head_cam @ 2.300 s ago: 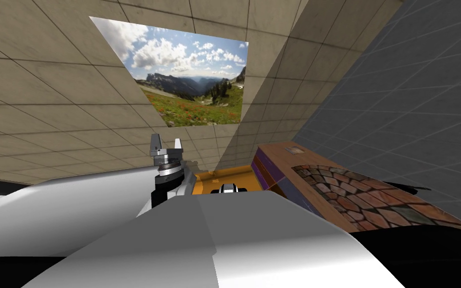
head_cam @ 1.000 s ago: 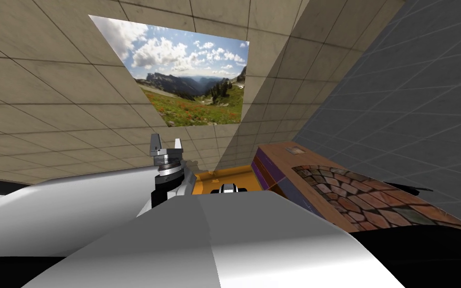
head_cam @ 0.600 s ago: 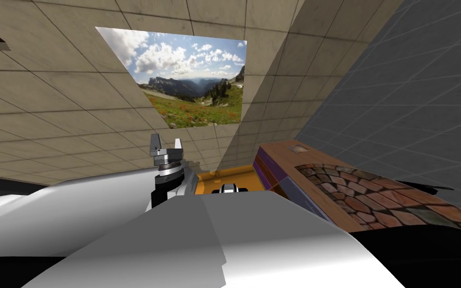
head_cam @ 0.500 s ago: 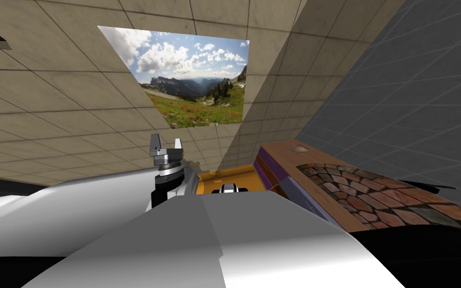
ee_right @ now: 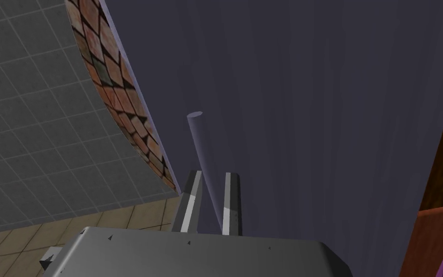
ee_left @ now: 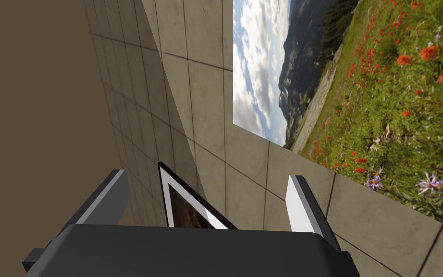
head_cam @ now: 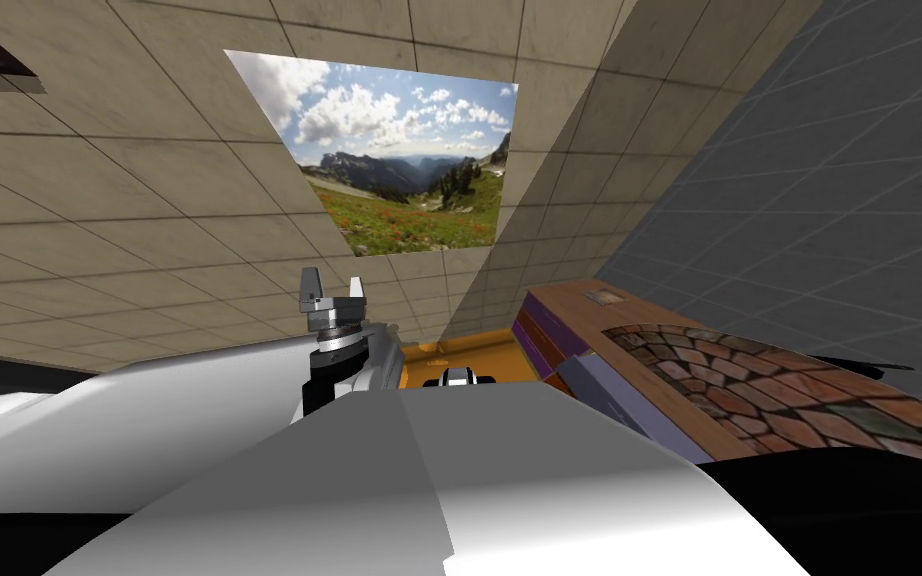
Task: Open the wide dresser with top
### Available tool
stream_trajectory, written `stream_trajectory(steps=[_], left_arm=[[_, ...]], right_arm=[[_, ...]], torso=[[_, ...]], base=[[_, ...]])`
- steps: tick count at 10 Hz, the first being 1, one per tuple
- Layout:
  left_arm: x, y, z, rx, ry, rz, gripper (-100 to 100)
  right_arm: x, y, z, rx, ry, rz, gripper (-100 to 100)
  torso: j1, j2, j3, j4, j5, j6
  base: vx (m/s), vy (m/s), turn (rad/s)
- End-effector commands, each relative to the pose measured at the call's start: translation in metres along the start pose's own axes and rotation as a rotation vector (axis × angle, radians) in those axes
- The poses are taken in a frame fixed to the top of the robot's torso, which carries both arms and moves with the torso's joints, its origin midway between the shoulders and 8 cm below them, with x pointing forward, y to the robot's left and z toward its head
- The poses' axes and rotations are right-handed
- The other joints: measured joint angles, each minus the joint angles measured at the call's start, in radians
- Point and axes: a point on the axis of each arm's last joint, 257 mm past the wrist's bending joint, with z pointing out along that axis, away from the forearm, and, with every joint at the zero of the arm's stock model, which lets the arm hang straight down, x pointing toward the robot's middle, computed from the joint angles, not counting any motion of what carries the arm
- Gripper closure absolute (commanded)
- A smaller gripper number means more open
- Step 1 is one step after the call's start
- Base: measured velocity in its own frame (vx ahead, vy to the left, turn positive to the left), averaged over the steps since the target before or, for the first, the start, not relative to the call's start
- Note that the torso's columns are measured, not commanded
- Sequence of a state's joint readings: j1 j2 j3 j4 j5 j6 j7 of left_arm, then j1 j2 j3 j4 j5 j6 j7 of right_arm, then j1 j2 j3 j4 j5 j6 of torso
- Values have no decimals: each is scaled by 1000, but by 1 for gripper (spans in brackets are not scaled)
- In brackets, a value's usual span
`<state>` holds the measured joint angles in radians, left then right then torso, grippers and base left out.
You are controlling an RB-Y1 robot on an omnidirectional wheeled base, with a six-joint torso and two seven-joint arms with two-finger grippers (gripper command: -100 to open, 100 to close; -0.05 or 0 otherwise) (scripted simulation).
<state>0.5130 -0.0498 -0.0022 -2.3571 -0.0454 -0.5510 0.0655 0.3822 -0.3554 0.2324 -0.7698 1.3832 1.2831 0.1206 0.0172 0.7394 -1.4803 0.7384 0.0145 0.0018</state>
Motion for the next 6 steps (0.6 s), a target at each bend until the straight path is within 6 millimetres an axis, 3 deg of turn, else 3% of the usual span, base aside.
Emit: stream_trajectory(steps=[1, 3, 4, 5, 6], left_arm=[[0, 0, 0, 0, 0, 0, 0], [0, 0, 0, 0, 0, 0, 0], [0, 0, 0, 0, 0, 0, 0], [0, 0, 0, 0, 0, 0, 0], [0, 0, 0, 0, 0, 0, 0]], right_arm=[[2, -12, 5, 33, -8, -5, 100], [2, -15, 5, 40, -11, -6, 100], [2, -4, 0, 12, -10, -3, 100], [3, -6, -2, 16, -15, -5, 100], [3, -8, -2, 19, -17, -6, 100]], torso=[[1, 0, 0, 0, 0, 0], [0, 1, 0, 0, 2, 0], [-6, 1, -1, 0, 1, 0], [-10, -1, -1, 0, -1, -1], [-4, -1, -1, 0, -1, -1]], base=[[-15, 252, -17], [-9, 191, -28], [0, 49, -3], [12, 110, -25], [-5, 173, -33]])
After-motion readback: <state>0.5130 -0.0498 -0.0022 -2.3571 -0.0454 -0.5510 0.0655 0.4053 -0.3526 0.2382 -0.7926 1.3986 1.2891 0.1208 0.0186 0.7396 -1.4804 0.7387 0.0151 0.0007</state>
